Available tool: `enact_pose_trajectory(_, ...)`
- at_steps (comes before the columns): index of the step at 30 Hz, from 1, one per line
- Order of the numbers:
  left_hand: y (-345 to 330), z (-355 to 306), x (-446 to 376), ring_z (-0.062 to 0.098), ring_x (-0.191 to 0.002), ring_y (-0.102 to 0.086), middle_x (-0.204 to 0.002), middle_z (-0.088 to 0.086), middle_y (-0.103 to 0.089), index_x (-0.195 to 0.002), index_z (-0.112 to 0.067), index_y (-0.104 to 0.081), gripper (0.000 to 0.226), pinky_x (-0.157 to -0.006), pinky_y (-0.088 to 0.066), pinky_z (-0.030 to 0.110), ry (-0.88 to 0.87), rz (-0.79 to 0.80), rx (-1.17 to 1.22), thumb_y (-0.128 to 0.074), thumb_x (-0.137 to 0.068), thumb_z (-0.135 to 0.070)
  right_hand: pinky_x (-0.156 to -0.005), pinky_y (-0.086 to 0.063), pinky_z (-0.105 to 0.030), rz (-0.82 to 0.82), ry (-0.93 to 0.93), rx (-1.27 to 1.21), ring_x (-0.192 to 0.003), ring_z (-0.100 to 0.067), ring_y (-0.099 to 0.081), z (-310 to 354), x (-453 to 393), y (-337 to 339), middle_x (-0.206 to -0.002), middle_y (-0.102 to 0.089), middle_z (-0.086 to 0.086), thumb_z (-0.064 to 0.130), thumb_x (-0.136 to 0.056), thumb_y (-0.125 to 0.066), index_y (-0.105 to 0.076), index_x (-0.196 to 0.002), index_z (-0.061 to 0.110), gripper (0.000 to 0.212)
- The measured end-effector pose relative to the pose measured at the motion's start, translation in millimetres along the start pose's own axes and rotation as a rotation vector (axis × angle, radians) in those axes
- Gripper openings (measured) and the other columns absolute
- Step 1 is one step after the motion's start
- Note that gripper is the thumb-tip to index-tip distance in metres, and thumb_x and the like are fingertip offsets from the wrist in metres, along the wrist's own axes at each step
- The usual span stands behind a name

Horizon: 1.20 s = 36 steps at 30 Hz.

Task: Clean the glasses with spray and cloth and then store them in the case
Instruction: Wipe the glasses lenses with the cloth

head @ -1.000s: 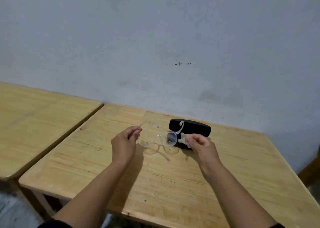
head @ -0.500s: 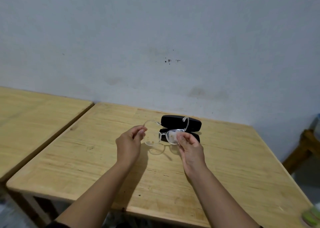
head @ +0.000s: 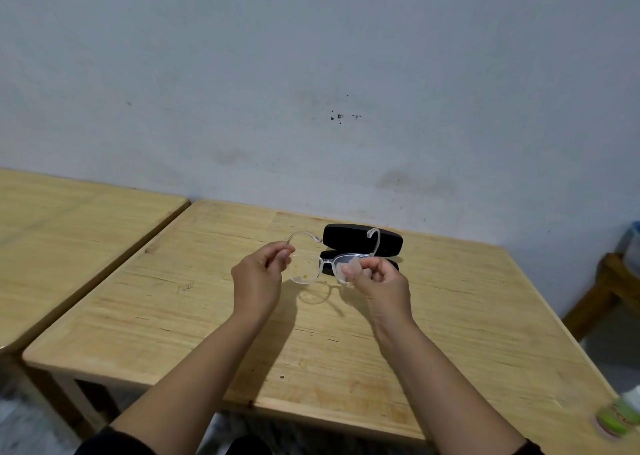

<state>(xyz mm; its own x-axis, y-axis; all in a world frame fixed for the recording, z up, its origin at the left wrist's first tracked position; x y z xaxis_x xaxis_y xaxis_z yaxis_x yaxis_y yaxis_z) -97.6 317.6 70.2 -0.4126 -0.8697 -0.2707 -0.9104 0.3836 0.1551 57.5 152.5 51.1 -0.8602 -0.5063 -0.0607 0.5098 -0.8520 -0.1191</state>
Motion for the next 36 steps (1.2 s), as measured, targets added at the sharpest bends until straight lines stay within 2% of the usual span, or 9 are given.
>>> enact_pose_trajectory(3, -2.5, 1.0, 1.2, 0.016, -0.083, -0.069, -0.080, -0.003, -0.072, -0.090, -0.020, -0.071, 0.014, -0.078, -0.051, 0.019, 0.007, 0.009, 0.001, -0.059, -0.089, -0.015, -0.062, -0.043, -0.028, -0.028, 0.011, 0.079, -0.064, -0.011, -0.046, 0.4, -1.1, 3.0, -0.067, -0.052, 0.005, 0.019, -0.074, -0.076, -0.066, -0.071, 0.019, 0.011)
enact_pose_trajectory(6, -2.2, 1.7, 1.6, 0.017, -0.083, -0.069, -0.082, -0.002, -0.072, -0.089, -0.021, -0.071, 0.014, -0.083, -0.052, 0.028, 0.006, 0.012, 0.006, -0.059, -0.089, -0.015, -0.072, -0.050, -0.035, -0.011, -0.034, 0.059, -0.073, -0.017, -0.055, -4.8, -2.0, 3.6, -0.075, -0.061, -0.001, 0.016, -0.077, -0.074, -0.069, -0.076, 0.020, 0.006)
enact_pose_trajectory(10, -2.7, 2.0, 1.2, 0.018, -0.083, -0.069, -0.081, 0.000, -0.072, -0.085, -0.025, -0.069, 0.016, -0.083, -0.051, 0.029, 0.003, 0.018, 0.001, -0.059, -0.089, -0.014, -0.085, -0.053, -0.043, 0.032, -0.055, 0.041, -0.080, -0.021, -0.060, -7.0, -1.9, 2.8, -0.083, -0.066, -0.005, 0.010, -0.081, -0.070, -0.071, -0.083, 0.019, 0.009)
enact_pose_trajectory(16, -2.0, 2.1, -3.1, 0.017, -0.083, -0.069, -0.081, 0.001, -0.072, -0.088, -0.022, -0.071, 0.014, -0.082, -0.051, 0.027, 0.010, 0.003, -0.013, -0.058, -0.089, -0.015, -0.079, -0.055, -0.021, 0.115, -0.012, -0.047, -0.082, -0.012, -0.063, 2.5, -3.5, -0.9, -0.083, -0.067, -0.001, -0.006, -0.085, -0.058, -0.067, -0.081, 0.014, 0.023)
enact_pose_trajectory(19, -3.3, 0.3, -2.3, 0.019, -0.083, -0.069, -0.081, 0.003, -0.072, -0.088, -0.020, -0.071, 0.014, -0.082, -0.052, 0.029, -0.004, 0.002, -0.027, -0.058, -0.089, -0.013, -0.079, -0.054, -0.020, 0.137, 0.015, 0.006, -0.081, -0.010, -0.061, 5.9, -7.0, -1.8, -0.082, -0.066, 0.002, -0.010, -0.087, -0.052, -0.065, -0.077, 0.017, 0.031)
enact_pose_trajectory(24, -8.4, -4.1, -0.3, 0.018, -0.082, -0.069, -0.079, 0.003, -0.071, -0.087, -0.021, -0.071, 0.015, -0.080, -0.052, 0.024, -0.028, 0.019, -0.033, -0.059, -0.089, -0.012, -0.074, -0.051, -0.039, 0.069, 0.070, 0.202, -0.083, -0.024, -0.064, 7.4, -11.6, 5.8, -0.091, -0.071, -0.007, 0.005, -0.085, -0.057, -0.056, -0.080, 0.036, 0.031)
enact_pose_trajectory(29, -12.2, -6.6, 1.6, 0.018, -0.081, -0.069, -0.080, 0.003, -0.071, -0.088, -0.021, -0.070, 0.015, -0.082, -0.053, 0.028, -0.035, 0.019, -0.032, -0.058, -0.089, -0.012, -0.065, -0.046, -0.028, -0.003, 0.090, 0.244, -0.076, -0.015, -0.059, 10.5, -9.2, 11.9, -0.084, -0.064, 0.004, 0.027, -0.080, -0.067, -0.060, -0.087, 0.030, 0.010)
enact_pose_trajectory(33, -16.5, -8.5, 4.7, 0.012, -0.080, -0.069, -0.079, -0.002, -0.071, -0.088, -0.020, -0.071, 0.015, -0.076, -0.050, 0.015, -0.051, 0.037, -0.041, -0.059, -0.089, -0.012, -0.071, -0.052, -0.029, -0.060, 0.042, 0.255, -0.081, -0.010, -0.062, 7.2, -4.9, 17.1, -0.090, -0.064, 0.011, 0.030, -0.070, -0.076, -0.061, -0.090, 0.031, 0.025)
enact_pose_trajectory(36, -21.9, -12.7, 7.3, -0.007, -0.074, -0.065, -0.082, -0.009, -0.070, -0.089, -0.018, -0.071, 0.014, -0.068, -0.043, 0.001, -0.088, 0.055, -0.060, -0.059, -0.089, -0.013, -0.066, -0.048, -0.023, -0.144, 0.067, 0.291, -0.082, -0.006, -0.059, 11.5, -2.9, 21.1, -0.089, -0.062, 0.015, 0.027, -0.070, -0.077, -0.062, -0.085, 0.029, 0.022)
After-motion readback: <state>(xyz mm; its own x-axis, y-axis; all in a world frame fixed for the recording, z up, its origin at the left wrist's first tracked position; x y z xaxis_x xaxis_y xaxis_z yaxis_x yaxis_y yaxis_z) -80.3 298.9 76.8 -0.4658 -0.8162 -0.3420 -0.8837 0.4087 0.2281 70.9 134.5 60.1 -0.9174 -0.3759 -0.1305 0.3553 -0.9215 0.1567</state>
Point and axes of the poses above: each hand's wrist, its own x-axis away from the middle knuckle, its own y-axis out of the back of the hand, z = x × y, the point moved 9 cm from there along -x, towards the middle knuckle
